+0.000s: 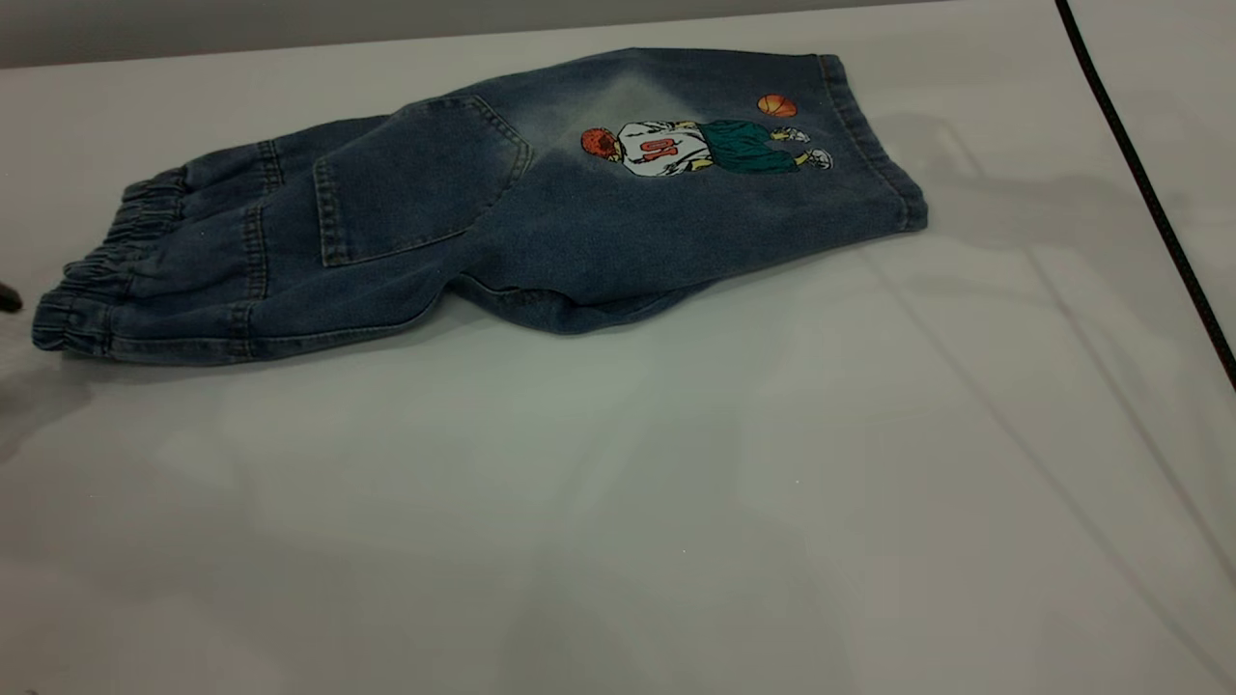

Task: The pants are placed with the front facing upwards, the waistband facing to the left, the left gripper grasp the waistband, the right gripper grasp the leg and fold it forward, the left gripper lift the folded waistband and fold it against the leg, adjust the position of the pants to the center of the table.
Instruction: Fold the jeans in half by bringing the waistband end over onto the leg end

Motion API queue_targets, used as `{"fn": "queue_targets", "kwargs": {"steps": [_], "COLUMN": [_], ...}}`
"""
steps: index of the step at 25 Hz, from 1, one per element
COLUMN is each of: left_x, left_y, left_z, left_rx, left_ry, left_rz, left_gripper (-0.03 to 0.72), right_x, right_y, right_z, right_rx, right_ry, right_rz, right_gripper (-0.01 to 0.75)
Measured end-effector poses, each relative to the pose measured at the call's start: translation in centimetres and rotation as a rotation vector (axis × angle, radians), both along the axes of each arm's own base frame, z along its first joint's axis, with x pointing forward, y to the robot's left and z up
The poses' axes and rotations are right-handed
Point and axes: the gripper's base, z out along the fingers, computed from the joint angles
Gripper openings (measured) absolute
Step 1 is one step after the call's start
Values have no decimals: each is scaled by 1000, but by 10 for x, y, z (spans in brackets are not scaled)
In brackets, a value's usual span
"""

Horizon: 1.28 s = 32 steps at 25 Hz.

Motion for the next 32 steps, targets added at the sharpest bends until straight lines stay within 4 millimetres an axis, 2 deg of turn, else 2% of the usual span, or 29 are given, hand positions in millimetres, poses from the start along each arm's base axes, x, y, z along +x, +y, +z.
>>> {"fn": "queue_targets", "kwargs": {"steps": [7, 15, 27, 32], "left_x": [3, 8, 12, 13], "left_y": [6, 5, 4, -3], "left_z": [-8, -5, -3, -12], "left_rx": [69, 58, 20, -96], "left_ry": [-24, -91, -109, -91], "left_rz": [8, -3, 61, 64], "left_gripper": [479, 571, 580, 580], "right_x": [0, 1, 1, 1], "right_y": [0, 0, -1, -1], "right_z": [0, 0, -1, -1], "right_rx": [-2, -5, -8, -8], "right_ry": [-1, -5, -9, -10], "right_rz": [-4, -7, -9, -9], "right_gripper": [572, 572, 572, 572]}}
